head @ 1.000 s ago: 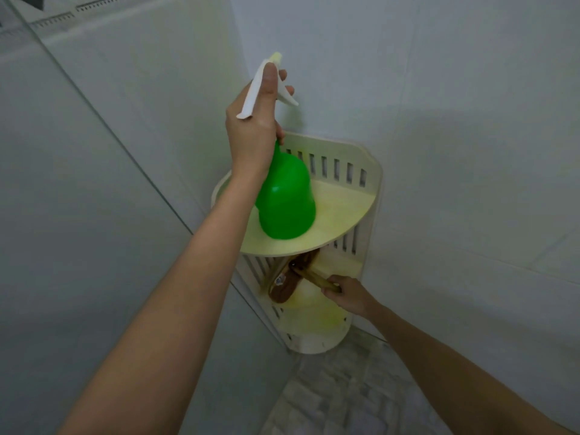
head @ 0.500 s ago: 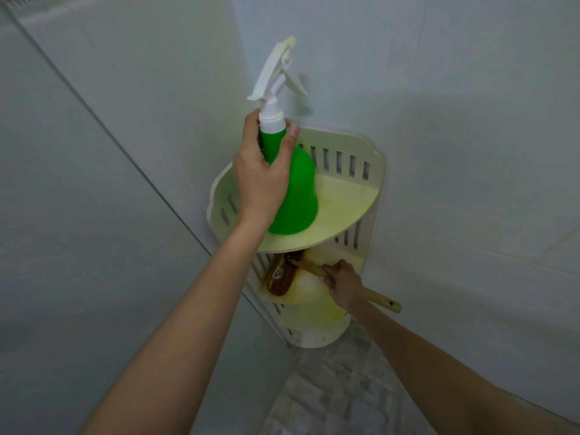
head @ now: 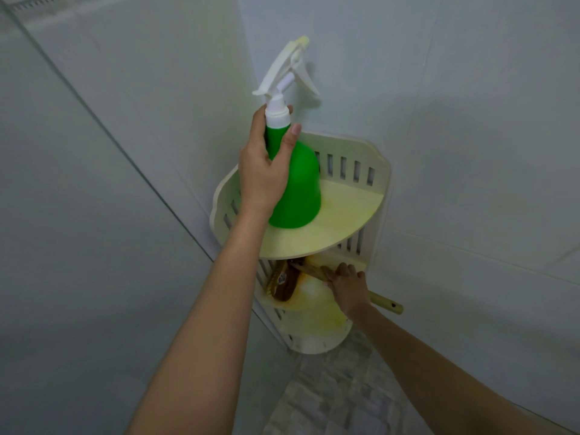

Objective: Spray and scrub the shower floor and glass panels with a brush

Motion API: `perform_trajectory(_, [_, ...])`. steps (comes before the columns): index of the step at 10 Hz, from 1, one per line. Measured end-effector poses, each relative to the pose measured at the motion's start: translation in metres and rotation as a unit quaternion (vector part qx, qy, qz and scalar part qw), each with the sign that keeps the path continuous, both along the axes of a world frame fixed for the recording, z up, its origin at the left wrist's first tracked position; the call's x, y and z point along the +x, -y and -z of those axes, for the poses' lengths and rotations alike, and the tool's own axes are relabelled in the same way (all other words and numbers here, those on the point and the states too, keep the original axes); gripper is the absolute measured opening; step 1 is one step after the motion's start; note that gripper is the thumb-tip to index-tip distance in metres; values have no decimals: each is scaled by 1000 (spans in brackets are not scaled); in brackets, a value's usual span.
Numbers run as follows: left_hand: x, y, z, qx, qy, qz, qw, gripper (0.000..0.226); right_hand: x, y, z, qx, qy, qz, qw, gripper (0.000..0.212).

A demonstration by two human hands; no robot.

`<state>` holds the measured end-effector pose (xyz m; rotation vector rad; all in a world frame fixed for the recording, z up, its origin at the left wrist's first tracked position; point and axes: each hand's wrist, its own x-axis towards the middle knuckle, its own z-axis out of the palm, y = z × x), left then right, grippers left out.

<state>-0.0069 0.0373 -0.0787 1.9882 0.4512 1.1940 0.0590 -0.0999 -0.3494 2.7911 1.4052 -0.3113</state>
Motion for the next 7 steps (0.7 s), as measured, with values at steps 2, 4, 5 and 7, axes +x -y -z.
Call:
perform_trajectory(2, [2, -3, -1, 5, -19, 2, 1000, 33, 4, 3, 0, -28, 17, -29, 999, 52])
perform_trajectory(4, [-4, 7, 3, -10, -12, -18, 1000, 48, 6, 8, -5, -55, 8, -34, 998, 55])
perform_trajectory(5, [-18, 18, 10, -38, 2, -33, 999, 51, 10, 13, -9, -49, -1, -26, 998, 56])
perform_trajectory(7, [-61, 45, 19, -72, -15, -37, 997, 42, 10, 40, -41, 9, -53, -8, 999, 53])
